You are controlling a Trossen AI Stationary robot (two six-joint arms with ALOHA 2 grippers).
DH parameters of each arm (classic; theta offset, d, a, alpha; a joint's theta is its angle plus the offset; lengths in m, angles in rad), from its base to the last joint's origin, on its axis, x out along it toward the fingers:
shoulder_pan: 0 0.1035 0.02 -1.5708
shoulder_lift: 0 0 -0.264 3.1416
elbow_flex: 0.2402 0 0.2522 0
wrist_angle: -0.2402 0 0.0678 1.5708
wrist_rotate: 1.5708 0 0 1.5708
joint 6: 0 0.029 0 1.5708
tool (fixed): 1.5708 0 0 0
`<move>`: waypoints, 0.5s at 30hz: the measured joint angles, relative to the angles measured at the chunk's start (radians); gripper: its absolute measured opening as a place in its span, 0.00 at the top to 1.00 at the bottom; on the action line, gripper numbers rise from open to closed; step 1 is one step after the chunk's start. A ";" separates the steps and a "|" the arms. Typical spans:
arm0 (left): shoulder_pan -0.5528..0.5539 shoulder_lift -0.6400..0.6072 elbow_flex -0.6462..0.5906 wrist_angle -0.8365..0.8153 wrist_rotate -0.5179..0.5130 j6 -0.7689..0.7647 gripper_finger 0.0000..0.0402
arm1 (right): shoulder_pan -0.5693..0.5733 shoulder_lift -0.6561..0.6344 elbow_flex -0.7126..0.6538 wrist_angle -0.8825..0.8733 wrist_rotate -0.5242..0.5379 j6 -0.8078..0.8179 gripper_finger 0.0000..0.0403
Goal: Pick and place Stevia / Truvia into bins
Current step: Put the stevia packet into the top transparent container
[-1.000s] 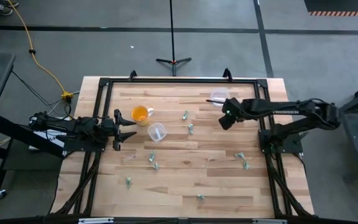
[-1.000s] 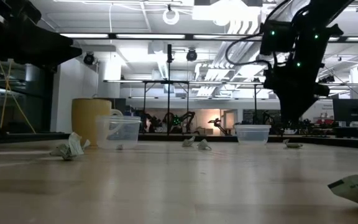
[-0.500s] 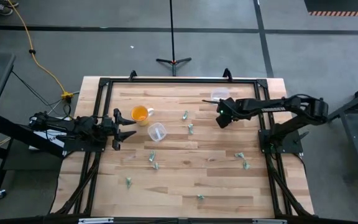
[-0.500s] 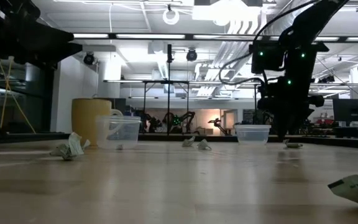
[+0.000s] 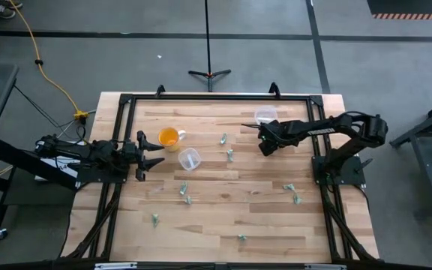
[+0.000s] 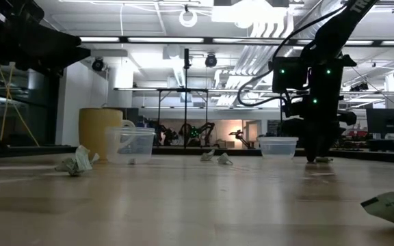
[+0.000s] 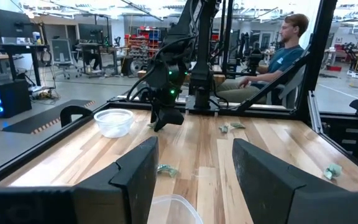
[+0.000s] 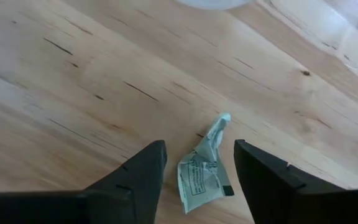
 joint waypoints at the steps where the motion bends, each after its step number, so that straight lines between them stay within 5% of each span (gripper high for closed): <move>1: 0.000 0.000 0.000 0.000 0.000 0.000 0.40 | 0.000 0.000 0.000 0.000 -0.001 0.000 0.57; 15: 0.000 0.000 0.000 0.001 0.001 0.000 0.40 | -0.001 0.000 -0.001 0.002 0.006 -0.017 0.90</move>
